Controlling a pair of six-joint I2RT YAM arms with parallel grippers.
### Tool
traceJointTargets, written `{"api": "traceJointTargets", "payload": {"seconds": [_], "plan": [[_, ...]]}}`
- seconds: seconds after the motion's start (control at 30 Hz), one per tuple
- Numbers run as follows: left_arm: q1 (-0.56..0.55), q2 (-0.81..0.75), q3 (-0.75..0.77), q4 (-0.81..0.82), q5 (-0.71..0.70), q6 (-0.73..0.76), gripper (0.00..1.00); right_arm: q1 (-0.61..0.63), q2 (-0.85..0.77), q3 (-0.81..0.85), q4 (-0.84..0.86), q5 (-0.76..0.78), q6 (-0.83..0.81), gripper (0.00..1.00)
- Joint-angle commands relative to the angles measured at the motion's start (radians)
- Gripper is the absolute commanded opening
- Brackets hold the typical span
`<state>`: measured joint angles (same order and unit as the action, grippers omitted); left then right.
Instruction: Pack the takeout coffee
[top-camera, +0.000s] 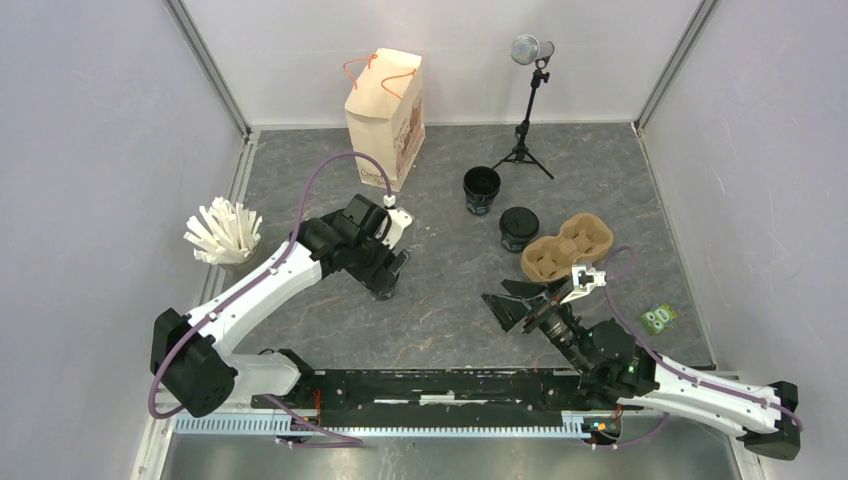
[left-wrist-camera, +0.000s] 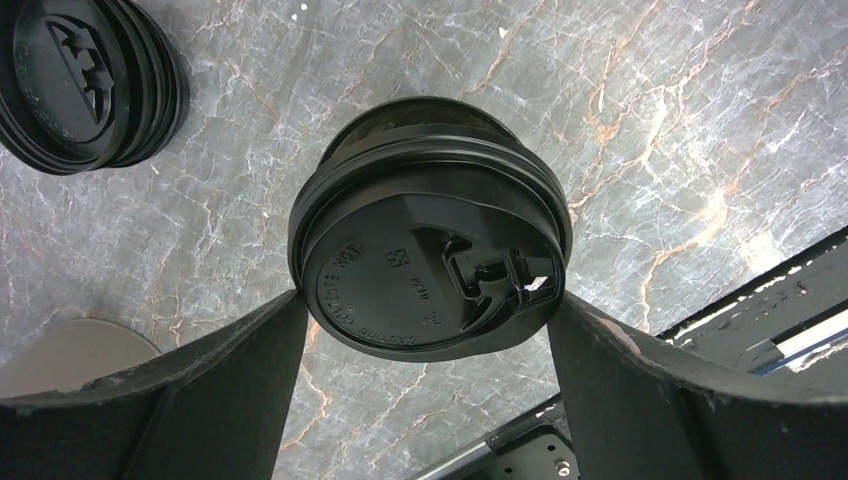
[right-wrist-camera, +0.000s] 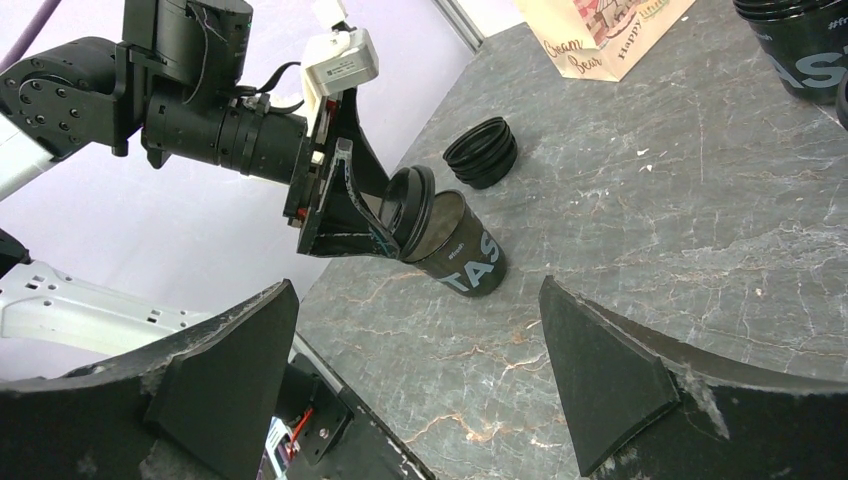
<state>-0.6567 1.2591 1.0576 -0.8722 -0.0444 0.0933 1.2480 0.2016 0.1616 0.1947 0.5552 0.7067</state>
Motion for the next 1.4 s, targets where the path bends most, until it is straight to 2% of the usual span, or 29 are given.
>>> {"api": "traceJointTargets", "payload": {"seconds": [0.0,0.77,1.03,1.13,1.23,1.3,1.37], "plan": [[0.004,0.002,0.036,-0.025,0.001,-0.011,0.94,0.005,-0.014,0.02,-0.001,0.021,-0.014,0.98],[0.004,0.044,0.049,-0.015,-0.009,0.014,0.95,0.004,-0.018,0.013,-0.005,0.025,-0.011,0.98],[0.005,0.013,0.063,0.023,-0.063,0.006,0.94,0.004,0.02,-0.001,0.025,0.003,-0.045,0.98],[0.004,-0.044,0.045,0.098,-0.137,-0.052,0.99,0.004,0.132,0.047,-0.015,-0.019,-0.121,0.97],[0.032,-0.094,0.027,0.15,-0.235,-0.191,1.0,0.004,0.334,0.127,-0.072,-0.09,-0.178,0.98],[0.08,-0.101,0.03,0.139,-0.225,-0.231,1.0,0.004,0.478,0.174,-0.072,-0.16,-0.179,0.99],[0.136,-0.098,0.022,0.123,-0.199,-0.257,1.0,0.005,0.61,0.207,-0.047,-0.233,-0.173,0.89]]}}
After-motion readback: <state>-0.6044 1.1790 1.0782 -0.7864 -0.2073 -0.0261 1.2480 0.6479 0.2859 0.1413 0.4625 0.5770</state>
